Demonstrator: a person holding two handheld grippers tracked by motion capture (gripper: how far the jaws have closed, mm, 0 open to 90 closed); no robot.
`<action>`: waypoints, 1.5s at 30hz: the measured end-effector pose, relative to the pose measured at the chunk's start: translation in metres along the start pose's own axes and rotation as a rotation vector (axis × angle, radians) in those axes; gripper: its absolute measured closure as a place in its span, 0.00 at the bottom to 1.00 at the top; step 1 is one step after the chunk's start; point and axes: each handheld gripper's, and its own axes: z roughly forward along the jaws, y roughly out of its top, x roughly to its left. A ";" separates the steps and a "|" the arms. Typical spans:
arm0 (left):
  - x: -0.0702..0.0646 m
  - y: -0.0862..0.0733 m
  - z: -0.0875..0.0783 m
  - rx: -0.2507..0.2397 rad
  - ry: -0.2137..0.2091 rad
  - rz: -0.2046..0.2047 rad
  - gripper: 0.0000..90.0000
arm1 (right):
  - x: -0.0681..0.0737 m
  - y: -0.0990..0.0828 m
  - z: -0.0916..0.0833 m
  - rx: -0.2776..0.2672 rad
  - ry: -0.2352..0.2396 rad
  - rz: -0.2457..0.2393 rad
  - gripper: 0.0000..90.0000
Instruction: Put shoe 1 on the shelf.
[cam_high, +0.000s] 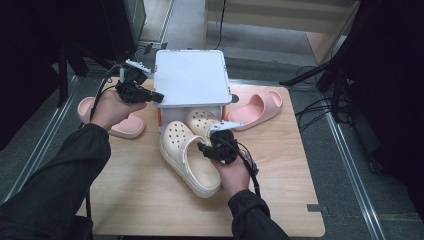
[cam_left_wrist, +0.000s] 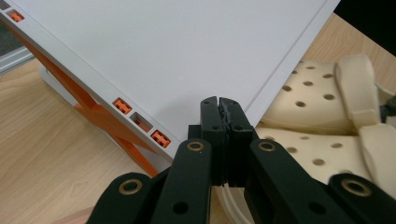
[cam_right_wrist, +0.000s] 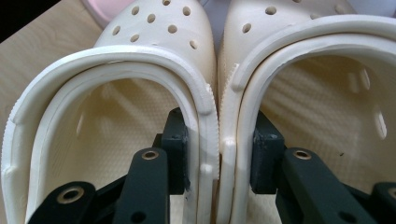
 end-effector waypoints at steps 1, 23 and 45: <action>0.000 0.000 0.000 0.000 -0.001 -0.001 0.99 | -0.003 0.005 0.004 0.002 -0.005 -0.003 0.73; 0.001 -0.001 0.000 -0.007 -0.012 0.001 0.99 | -0.026 0.046 0.069 -0.018 -0.101 0.027 0.73; 0.000 -0.002 0.000 -0.008 -0.012 -0.010 0.99 | -0.034 0.041 0.084 -0.079 -0.134 0.084 0.71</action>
